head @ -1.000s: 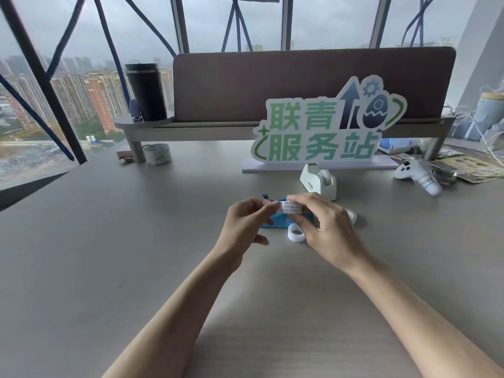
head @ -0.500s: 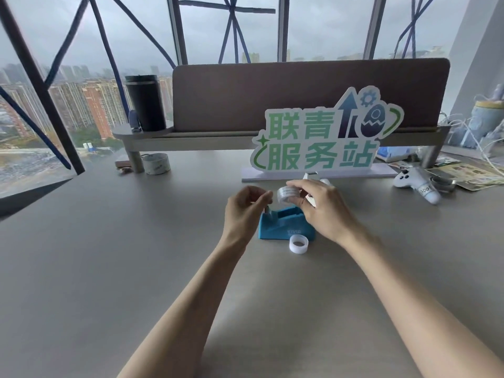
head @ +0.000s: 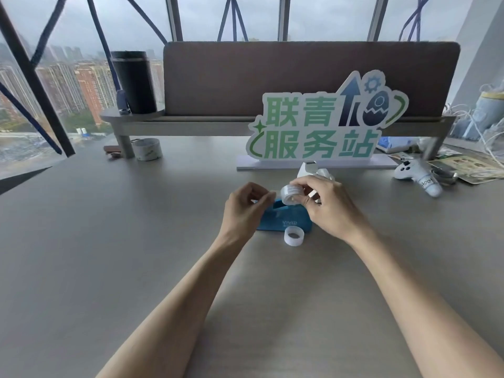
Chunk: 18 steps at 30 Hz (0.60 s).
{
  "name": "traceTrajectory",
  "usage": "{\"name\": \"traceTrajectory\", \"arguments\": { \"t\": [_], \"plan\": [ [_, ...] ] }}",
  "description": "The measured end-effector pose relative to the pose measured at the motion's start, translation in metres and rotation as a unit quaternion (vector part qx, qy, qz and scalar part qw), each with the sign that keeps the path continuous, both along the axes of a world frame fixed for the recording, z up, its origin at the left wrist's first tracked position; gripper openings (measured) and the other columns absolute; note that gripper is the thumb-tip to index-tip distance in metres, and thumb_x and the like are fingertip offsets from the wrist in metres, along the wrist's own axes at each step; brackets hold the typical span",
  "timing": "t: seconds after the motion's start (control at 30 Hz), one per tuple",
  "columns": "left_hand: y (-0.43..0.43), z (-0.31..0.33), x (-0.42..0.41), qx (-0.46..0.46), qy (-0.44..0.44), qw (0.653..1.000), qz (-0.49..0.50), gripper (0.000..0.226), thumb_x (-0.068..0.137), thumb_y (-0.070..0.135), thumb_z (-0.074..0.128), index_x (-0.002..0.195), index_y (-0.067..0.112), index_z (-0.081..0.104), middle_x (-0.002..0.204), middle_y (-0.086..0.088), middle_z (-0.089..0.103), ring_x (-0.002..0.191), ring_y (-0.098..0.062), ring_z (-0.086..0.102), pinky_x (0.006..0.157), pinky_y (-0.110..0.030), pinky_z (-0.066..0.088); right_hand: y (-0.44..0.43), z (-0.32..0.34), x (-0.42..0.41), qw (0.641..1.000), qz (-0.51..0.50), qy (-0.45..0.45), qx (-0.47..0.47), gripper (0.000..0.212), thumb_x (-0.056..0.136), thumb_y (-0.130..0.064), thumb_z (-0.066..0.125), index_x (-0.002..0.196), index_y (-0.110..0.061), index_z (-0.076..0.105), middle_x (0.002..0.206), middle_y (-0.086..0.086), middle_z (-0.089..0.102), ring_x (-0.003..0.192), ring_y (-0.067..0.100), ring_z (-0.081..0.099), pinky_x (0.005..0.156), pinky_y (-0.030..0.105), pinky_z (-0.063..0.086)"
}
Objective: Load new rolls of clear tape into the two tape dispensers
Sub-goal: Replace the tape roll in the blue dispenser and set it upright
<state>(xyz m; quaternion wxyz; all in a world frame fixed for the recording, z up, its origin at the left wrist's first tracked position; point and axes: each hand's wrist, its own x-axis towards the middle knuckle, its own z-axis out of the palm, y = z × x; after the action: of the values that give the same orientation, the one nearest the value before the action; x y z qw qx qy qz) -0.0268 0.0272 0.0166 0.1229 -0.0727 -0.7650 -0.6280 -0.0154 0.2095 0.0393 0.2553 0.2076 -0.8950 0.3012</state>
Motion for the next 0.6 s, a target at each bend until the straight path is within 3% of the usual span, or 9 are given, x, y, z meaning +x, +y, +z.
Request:
{"name": "traceTrajectory", "arguments": {
  "t": [0.17, 0.23, 0.43, 0.6],
  "plan": [
    [0.0031, -0.0031, 0.0001, -0.019, 0.003, 1.000, 0.001, 0.015, 0.083, 0.027, 0.071, 0.079, 0.013, 0.067, 0.081, -0.005, 0.070, 0.073, -0.013, 0.059, 0.065, -0.026, 0.043, 0.0026, -0.0079, -0.0043, 1.000, -0.014, -0.005, 0.023, 0.020, 0.086, -0.014, 0.067, 0.106, -0.016, 0.067, 0.098, 0.005, 0.070, 0.094, 0.022, 0.060, 0.083, 0.035, 0.049],
    [0.0031, -0.0026, 0.0009, -0.018, 0.004, 1.000, 0.003, 0.015, 0.084, 0.027, 0.071, 0.080, 0.013, 0.067, 0.082, -0.004, 0.070, 0.074, -0.013, 0.059, 0.065, -0.025, 0.043, 0.0033, -0.0087, -0.0038, 0.999, -0.019, -0.004, 0.030, 0.021, 0.087, -0.015, 0.065, 0.108, -0.017, 0.066, 0.100, 0.004, 0.070, 0.098, 0.023, 0.059, 0.085, 0.040, 0.049],
    [0.0043, -0.0033, 0.0022, -0.036, 0.017, 0.999, 0.011, 0.012, 0.083, 0.024, 0.071, 0.079, 0.014, 0.066, 0.079, 0.003, 0.068, 0.073, -0.010, 0.058, 0.066, -0.021, 0.043, 0.0031, -0.0085, 0.0003, 0.998, -0.040, -0.021, 0.044, 0.022, 0.088, -0.018, 0.061, 0.109, -0.018, 0.067, 0.109, 0.001, 0.066, 0.109, 0.021, 0.056, 0.091, 0.039, 0.048],
    [0.0051, -0.0022, 0.0027, -0.044, 0.023, 0.999, 0.016, 0.010, 0.083, 0.022, 0.071, 0.079, 0.014, 0.067, 0.076, 0.007, 0.067, 0.071, -0.006, 0.057, 0.064, -0.016, 0.042, 0.0019, -0.0080, 0.0052, 0.997, -0.046, -0.036, 0.045, 0.037, 0.087, -0.017, 0.058, 0.123, -0.016, 0.062, 0.120, -0.001, 0.060, 0.114, 0.017, 0.053, 0.097, 0.032, 0.045]
  ]
}}
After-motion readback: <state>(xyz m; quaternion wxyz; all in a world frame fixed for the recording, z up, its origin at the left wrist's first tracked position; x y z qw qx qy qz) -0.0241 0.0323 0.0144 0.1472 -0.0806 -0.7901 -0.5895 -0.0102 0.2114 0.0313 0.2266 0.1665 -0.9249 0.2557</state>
